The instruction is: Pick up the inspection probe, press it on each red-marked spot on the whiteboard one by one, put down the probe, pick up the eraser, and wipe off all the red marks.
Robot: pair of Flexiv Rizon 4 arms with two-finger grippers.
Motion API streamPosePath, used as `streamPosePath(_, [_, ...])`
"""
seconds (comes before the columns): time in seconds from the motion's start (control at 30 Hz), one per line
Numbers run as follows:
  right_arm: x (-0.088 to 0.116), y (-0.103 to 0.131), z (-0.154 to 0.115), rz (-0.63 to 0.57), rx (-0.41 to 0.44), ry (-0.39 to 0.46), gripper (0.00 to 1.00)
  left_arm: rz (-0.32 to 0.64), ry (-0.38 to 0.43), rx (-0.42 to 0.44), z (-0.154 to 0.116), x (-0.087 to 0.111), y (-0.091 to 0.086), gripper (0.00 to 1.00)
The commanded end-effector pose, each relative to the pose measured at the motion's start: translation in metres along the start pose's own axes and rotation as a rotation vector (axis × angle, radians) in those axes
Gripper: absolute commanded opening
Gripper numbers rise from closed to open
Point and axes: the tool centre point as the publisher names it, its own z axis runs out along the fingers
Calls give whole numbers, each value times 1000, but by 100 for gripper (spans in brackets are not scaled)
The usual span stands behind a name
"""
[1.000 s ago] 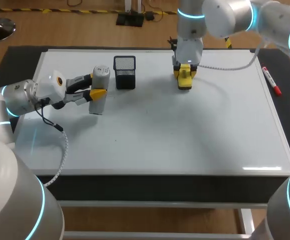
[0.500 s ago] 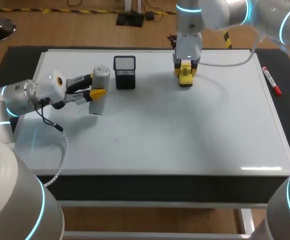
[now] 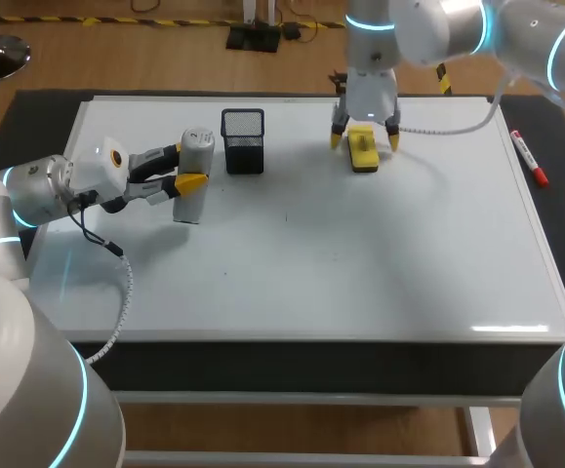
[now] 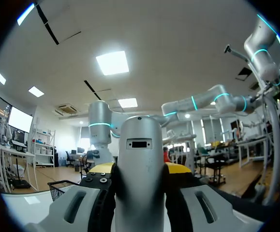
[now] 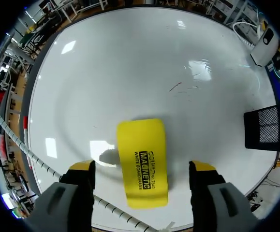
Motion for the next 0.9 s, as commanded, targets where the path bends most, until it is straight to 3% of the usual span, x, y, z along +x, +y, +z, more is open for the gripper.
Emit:
streamPosePath(0.03, [8, 6, -6, 18, 16, -23, 100, 0, 3, 4, 0, -1, 1, 0])
streamPosePath(0.17, [16, 7, -17, 103, -29, -129, 100, 0, 3, 4, 0, -1, 1, 0])
streamPosePath(0.27, [26, 4, -25, 236, -84, -252, 100, 0, 3, 4, 0, -1, 1, 0])
streamPosePath(0.5, [37, 0, -57, 407, -155, -382, 100, 0, 3, 4, 0, -1, 1, 0])
streamPosePath(0.7, [40, -8, -86, 532, -302, -427, 100, 0, 3, 4, 0, -1, 1, 0])
streamPosePath(0.9, [42, -13, -108, 639, -425, -374, 100, 0, 3, 4, 0, -1, 1, 0])
